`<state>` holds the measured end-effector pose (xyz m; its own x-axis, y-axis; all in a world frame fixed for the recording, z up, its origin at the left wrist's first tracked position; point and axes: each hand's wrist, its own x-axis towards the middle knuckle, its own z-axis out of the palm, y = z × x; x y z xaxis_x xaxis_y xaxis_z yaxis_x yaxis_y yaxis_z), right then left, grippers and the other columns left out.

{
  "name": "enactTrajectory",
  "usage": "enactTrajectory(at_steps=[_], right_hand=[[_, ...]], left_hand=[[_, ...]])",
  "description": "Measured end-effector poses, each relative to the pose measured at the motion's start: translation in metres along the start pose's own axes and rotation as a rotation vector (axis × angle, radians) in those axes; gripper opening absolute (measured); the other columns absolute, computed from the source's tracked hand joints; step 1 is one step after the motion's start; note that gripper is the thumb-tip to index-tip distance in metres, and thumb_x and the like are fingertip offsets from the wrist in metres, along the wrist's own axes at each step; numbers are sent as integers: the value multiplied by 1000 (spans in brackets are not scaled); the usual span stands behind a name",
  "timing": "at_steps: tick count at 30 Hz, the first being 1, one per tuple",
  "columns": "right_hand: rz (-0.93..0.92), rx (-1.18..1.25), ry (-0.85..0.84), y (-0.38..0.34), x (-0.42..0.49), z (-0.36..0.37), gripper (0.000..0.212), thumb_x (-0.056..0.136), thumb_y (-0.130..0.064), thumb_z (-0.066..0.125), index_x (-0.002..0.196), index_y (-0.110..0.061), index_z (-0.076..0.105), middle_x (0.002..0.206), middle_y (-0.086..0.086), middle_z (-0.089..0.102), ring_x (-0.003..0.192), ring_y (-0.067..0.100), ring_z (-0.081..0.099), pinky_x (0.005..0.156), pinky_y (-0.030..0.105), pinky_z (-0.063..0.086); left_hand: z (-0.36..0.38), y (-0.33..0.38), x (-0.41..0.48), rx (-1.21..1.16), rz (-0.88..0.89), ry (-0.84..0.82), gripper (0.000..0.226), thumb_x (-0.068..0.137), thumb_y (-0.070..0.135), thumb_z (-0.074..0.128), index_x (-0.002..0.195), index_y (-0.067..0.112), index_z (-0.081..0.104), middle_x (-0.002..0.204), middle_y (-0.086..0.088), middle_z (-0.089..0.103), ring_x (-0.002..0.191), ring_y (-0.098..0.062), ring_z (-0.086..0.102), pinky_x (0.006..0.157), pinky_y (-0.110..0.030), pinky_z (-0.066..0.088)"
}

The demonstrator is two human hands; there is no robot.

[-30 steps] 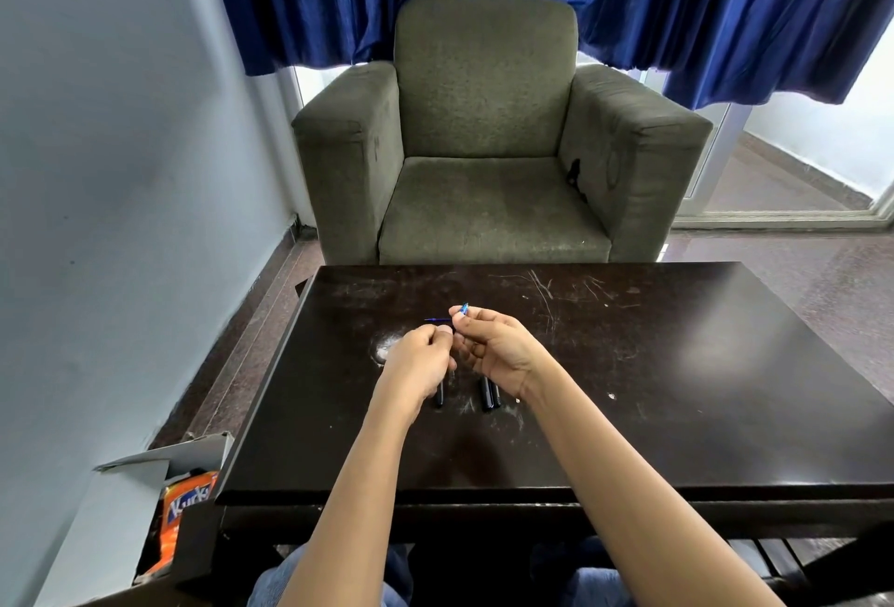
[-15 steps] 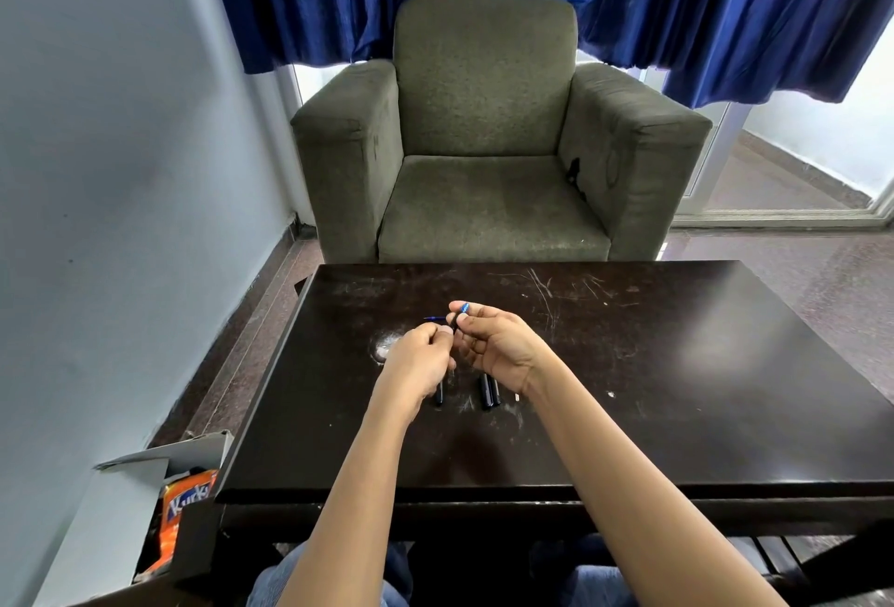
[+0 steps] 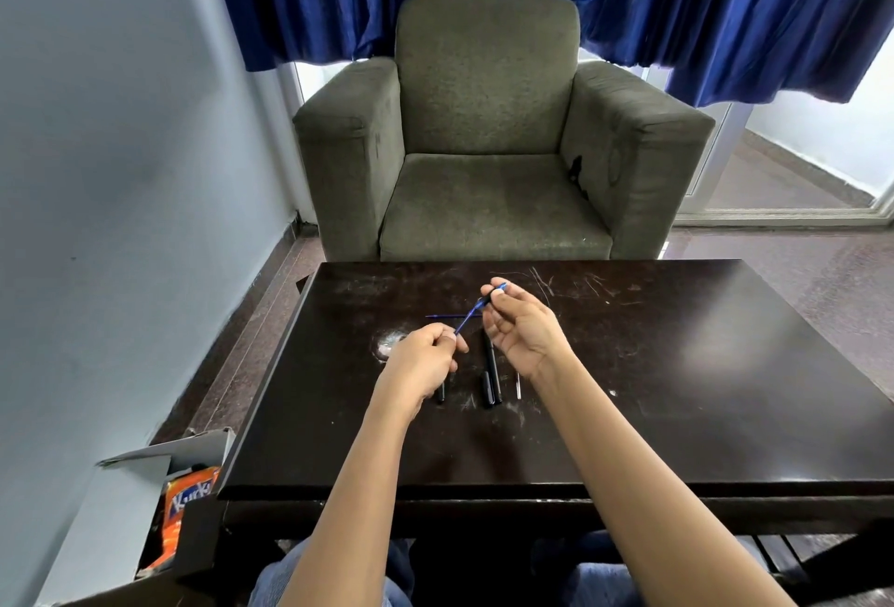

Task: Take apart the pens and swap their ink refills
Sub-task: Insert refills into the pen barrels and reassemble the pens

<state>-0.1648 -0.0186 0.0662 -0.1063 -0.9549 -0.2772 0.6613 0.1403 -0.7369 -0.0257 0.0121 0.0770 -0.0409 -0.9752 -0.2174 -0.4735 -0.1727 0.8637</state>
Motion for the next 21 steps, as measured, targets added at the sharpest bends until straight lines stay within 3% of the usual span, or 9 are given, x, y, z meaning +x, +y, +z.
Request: enactTrajectory(at_steps=[3, 6, 8, 10, 15, 21], right_hand=[[-85, -156, 130, 0, 6, -10, 17, 90, 4, 56, 95, -9, 66, 77, 2, 66, 64, 9, 60, 63, 19, 52], [-126, -821, 226, 15, 13, -24, 19, 82, -1, 65, 100, -5, 70, 75, 1, 66, 63, 11, 60, 67, 25, 51], [-146, -1223, 197, 30, 11, -29, 21, 78, -9, 69, 99, -9, 70, 83, 2, 67, 68, 12, 61, 65, 20, 48], [-159, -1477, 131, 47, 8, -31, 21, 78, -14, 69, 99, -13, 65, 94, 5, 68, 78, 19, 65, 69, 26, 50], [-158, -1774, 78, 66, 0, -27, 20, 87, -16, 61, 104, -7, 56, 106, 11, 61, 100, 33, 62, 76, 37, 49], [-199, -1852, 46, 72, 0, -29, 22, 90, -16, 58, 109, -6, 52, 111, 12, 59, 102, 32, 62, 75, 35, 48]], left_hand=[[-1, -1, -1, 16, -9, 31, 32, 100, 23, 35, 87, 18, 64, 65, 3, 54, 48, -10, 39, 42, -22, 28], [-2, -1, -2, 27, -10, 75, 32, 99, 22, 35, 88, 18, 65, 67, 3, 55, 51, -8, 42, 46, -23, 30], [-2, -1, -2, 22, -7, 80, 32, 99, 22, 35, 88, 18, 64, 67, 3, 55, 51, -7, 42, 46, -23, 30], [-3, -1, -2, 22, -11, 78, 32, 100, 23, 34, 89, 18, 64, 68, 3, 55, 52, -7, 42, 46, -23, 31], [-5, -1, -1, 42, -27, 81, 31, 101, 23, 34, 92, 19, 63, 70, 3, 55, 54, -6, 42, 48, -22, 33], [-7, -2, -2, 36, -30, 84, 32, 101, 24, 33, 91, 20, 63, 69, 4, 54, 54, -7, 42, 48, -22, 33]])
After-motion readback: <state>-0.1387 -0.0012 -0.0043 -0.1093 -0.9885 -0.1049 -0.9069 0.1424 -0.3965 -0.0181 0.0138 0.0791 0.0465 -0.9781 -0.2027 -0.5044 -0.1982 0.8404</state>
